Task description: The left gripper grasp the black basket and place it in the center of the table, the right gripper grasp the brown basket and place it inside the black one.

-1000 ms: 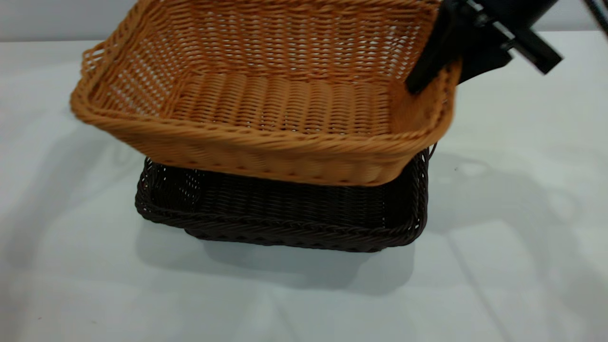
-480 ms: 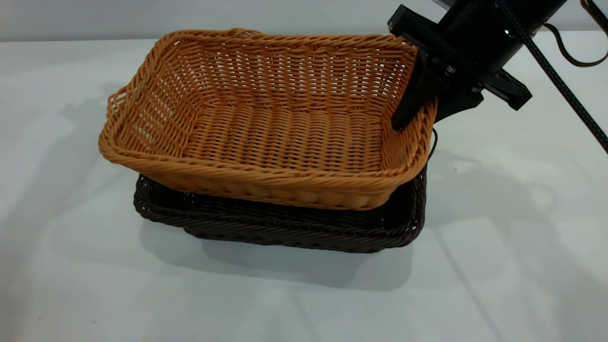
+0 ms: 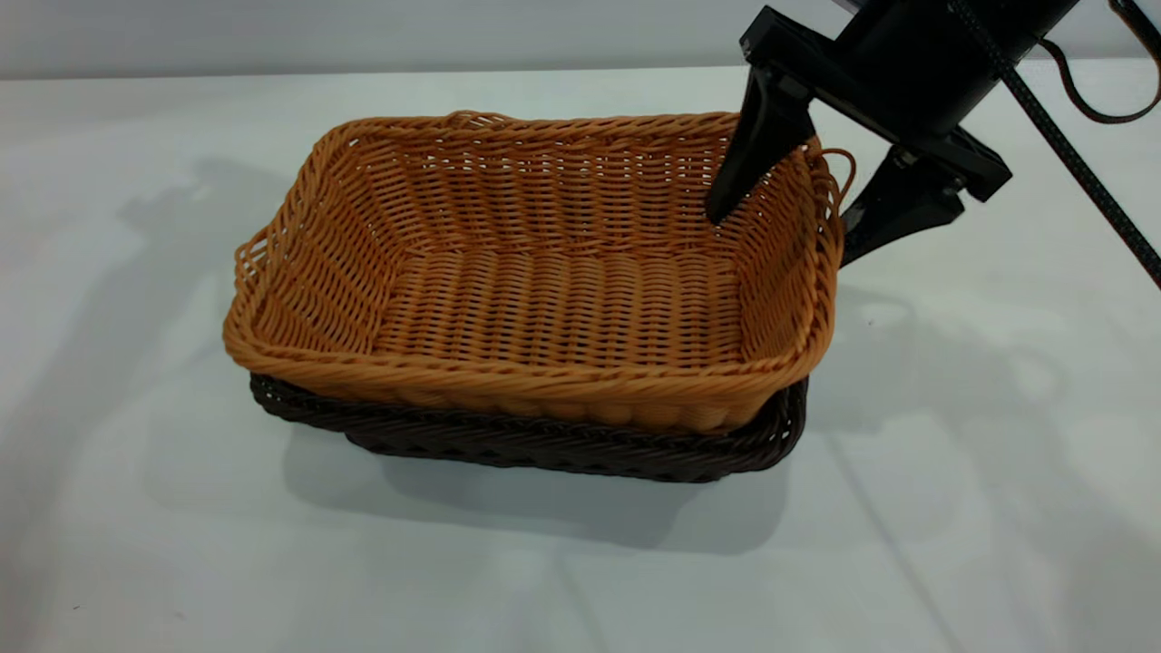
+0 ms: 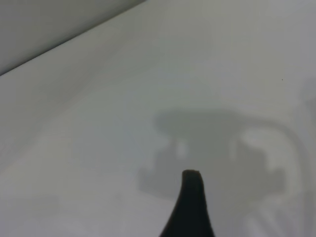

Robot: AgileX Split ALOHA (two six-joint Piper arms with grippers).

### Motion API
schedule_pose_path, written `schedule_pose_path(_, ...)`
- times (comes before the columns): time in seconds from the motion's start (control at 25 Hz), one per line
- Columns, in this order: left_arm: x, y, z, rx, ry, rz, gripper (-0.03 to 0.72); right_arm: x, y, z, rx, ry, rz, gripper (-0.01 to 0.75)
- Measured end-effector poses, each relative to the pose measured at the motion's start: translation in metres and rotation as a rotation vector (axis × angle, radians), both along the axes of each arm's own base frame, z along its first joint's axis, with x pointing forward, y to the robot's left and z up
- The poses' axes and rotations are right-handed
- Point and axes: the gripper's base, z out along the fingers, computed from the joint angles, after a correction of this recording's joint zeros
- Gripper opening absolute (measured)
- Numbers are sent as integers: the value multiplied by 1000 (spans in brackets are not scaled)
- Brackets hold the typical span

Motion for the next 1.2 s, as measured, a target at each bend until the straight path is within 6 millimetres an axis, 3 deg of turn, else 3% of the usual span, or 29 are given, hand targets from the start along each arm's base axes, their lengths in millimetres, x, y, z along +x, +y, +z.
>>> schedule_pose_path(0.12,-3,0,14,8,-29,-16,580,5,-10,10,-28,-66,-9,644)
schedule_pose_path(0.2,-7,1,30,9,-61,-20,580,10,-22,28,-43,-147,-38,644)
schedule_pose_path(0.36,-23,2,75,6,-136,-21,580,12,-48,87,-44,-352,-105,624)
schedule_pose_path(0.48,-40,3,105,3,-176,-20,580,-3,-60,144,-31,-528,-120,606)
schedule_pose_path(0.56,-54,4,129,1,-204,-19,580,-21,-64,182,-18,-651,-113,597)
schedule_pose_path(0.68,-82,7,163,-4,-230,-12,580,-63,-67,239,12,-822,-71,593)
schedule_pose_path(0.8,-112,9,190,-21,-238,10,580,-109,-68,276,46,-917,-7,593)
schedule_pose_path(0.96,-159,13,221,-81,-210,87,580,-169,-70,303,63,-979,105,593)
schedule_pose_path(1.2,-215,17,242,-139,-112,187,580,-240,-74,319,62,-1056,212,593)
